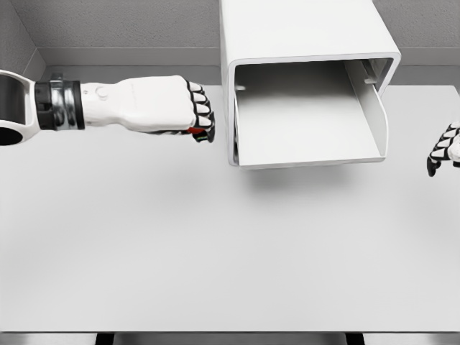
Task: Slide open multi-storey tabletop storage cabinets and put open load switch and slide close multi-storey tabletop storage cabinets
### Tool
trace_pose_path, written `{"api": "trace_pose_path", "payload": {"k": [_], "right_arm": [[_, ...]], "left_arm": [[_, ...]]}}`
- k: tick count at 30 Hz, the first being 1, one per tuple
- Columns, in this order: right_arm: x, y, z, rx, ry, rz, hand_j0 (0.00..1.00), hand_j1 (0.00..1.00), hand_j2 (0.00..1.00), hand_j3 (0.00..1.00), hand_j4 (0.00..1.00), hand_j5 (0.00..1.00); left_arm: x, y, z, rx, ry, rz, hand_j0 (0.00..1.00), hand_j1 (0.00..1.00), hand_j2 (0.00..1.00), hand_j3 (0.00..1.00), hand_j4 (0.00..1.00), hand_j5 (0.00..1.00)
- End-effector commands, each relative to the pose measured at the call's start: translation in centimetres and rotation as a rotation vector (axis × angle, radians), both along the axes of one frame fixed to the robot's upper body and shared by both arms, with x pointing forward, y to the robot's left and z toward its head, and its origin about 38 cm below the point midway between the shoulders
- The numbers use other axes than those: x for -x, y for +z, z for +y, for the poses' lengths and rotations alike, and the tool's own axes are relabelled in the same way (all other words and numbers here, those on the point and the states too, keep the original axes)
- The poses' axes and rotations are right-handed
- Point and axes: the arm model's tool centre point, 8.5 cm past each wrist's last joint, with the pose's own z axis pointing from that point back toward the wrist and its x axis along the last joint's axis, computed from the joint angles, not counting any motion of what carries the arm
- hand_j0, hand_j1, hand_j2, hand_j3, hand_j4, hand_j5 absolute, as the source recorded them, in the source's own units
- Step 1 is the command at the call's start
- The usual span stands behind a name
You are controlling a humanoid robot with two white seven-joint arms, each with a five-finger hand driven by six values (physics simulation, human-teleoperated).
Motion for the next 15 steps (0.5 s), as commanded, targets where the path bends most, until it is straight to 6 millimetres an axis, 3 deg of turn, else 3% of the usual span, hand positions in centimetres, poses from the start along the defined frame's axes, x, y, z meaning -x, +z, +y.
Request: {"api": "trace_pose_path", "payload": {"k": [1, 7, 15], "right_arm": [[0.6, -1.9, -0.4, 0.014, -0.009, 0.061, 0.53, 0.53, 0.53, 0.53, 0.53, 0.53], [0.6, -3.2, 0.2, 0.021, 0.008, 0.098, 0.53, 0.53, 0.53, 0.53, 0.53, 0.53], [0.4, -6.7, 2.4, 0.015, 0.074, 0.178, 0.53, 0.53, 0.53, 0.53, 0.53, 0.53]], "left_arm": [[0.4, 0.3, -0.4, 0.015, -0.016, 0.004, 0.55, 0.55, 0.55, 0.55, 0.55, 0.55], [0.8, 1.2, -0.9, 0.024, -0.04, -0.01, 0.55, 0.55, 0.55, 0.55, 0.55, 0.55], [1.9, 2.1, -2.1, 0.036, -0.09, -0.03, 0.55, 0.55, 0.55, 0.55, 0.55, 0.55]]}}
